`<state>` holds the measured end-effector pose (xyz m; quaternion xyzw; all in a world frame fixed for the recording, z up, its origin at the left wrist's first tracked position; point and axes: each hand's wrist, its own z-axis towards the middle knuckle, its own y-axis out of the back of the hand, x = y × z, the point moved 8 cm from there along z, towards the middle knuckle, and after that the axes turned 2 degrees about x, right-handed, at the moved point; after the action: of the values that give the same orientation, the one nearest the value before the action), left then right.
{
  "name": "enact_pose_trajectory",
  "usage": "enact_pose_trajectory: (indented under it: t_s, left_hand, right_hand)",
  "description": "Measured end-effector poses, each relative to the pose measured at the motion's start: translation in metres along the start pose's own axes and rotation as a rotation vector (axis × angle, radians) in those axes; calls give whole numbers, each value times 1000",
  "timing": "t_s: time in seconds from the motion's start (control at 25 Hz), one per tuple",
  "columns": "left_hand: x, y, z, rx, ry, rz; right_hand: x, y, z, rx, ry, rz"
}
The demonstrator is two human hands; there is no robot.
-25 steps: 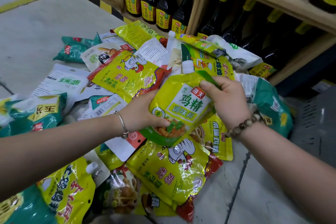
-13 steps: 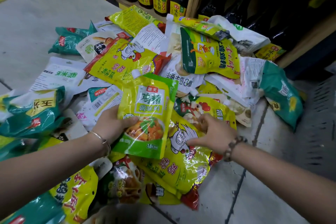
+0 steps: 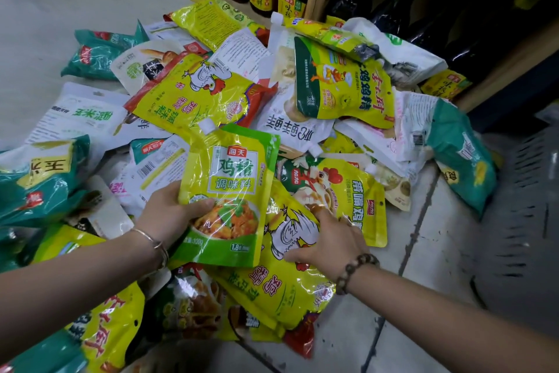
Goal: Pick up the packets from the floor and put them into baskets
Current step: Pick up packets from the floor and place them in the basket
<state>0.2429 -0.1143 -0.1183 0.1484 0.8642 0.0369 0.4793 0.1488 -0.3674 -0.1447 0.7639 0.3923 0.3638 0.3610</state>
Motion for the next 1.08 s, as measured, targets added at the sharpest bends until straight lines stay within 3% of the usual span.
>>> enact_pose_trajectory:
  t_s: [0.12,0.28,0.4,0.6,0.76,0.96,1.08]
  left_hand:
    - [6,2,-1,-28,11,-15]
    - [17,18,-8,-103,26,-93]
    - [23,26,-19,-214,49,-166]
    - [11,8,-41,-284,76,-179]
    - [-49,3,-70,-177,45,-79]
    - [-155,2,-141,-79,80,-48]
    - [-239,-8,-180,-21,-23,131]
  right_hand:
    - [1,-11,2,60,-36,28]
    - [4,-2,11,92,47,136]
    - [-6,19,4,-34,28,361]
    - [-39,41,-35,-213,-218,744]
    - [-43,92,-82,-352,-411,912]
    - [-21,202,-159,-378,-519,947]
    - [-14,284,-208,-467,-543,955]
